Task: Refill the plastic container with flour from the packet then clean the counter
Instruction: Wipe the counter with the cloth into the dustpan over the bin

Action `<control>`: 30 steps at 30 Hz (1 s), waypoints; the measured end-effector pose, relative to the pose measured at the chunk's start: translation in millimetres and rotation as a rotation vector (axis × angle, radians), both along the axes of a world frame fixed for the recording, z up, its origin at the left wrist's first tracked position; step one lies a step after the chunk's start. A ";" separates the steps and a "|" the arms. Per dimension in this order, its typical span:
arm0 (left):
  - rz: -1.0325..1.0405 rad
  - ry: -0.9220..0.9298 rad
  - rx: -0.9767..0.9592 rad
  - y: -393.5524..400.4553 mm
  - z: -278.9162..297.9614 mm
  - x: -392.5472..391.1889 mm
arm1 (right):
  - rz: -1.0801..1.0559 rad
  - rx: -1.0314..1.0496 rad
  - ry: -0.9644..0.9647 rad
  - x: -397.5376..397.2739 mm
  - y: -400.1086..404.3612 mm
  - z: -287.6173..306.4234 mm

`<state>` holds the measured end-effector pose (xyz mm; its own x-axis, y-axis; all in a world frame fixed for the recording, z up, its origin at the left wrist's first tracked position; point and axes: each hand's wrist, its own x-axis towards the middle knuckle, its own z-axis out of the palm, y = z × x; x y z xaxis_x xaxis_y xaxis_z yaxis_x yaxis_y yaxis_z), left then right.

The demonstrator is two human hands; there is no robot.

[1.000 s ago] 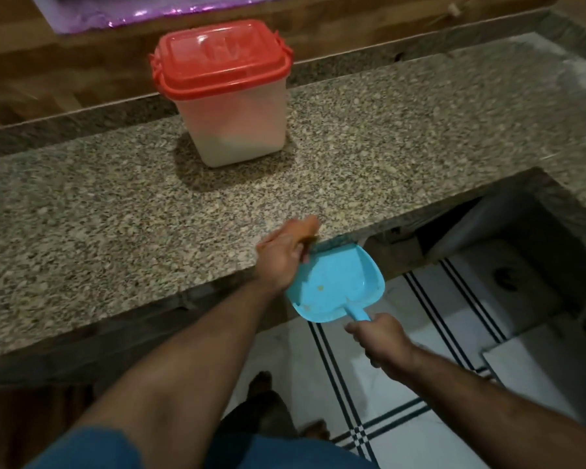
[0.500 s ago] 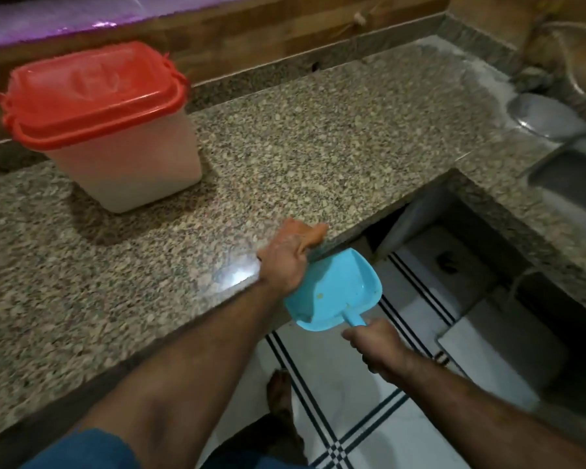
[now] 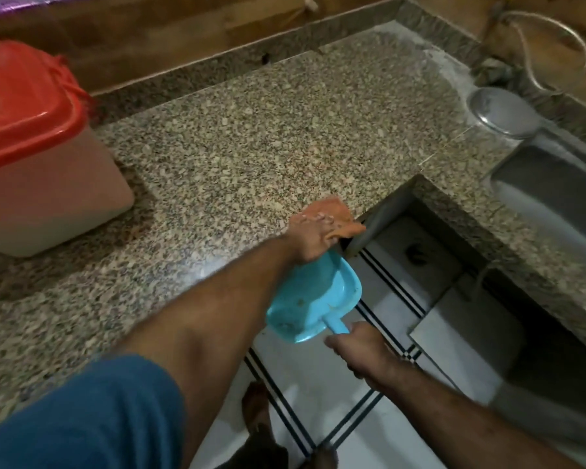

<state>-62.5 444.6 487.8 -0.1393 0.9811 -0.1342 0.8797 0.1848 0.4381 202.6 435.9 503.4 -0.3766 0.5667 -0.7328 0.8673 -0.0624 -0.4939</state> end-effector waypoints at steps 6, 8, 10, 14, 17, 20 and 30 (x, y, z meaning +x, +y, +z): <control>0.163 -0.327 -0.268 -122.3 72.9 -3.8 | 0.013 -0.088 0.013 3.8 25.8 0.9; 0.419 -0.440 -0.361 -175.3 75.8 -4.7 | 0.056 -0.126 0.015 5.8 26.8 2.5; 0.733 -0.424 -0.314 -201.3 82.0 -10.6 | 0.105 -0.120 0.015 5.3 23.3 2.1; 1.035 -0.259 0.054 -214.6 63.3 6.3 | 0.237 -0.134 0.016 10.3 8.8 -1.9; 0.903 -0.039 -0.041 -190.1 26.5 62.4 | 0.304 -0.144 -0.003 13.2 2.8 -3.0; 1.014 -0.124 0.090 -147.3 19.4 113.6 | 0.350 -0.154 -0.009 17.0 -0.6 -1.7; 1.452 -0.361 0.676 -188.2 96.3 120.6 | 0.477 -0.150 0.049 49.1 5.4 7.1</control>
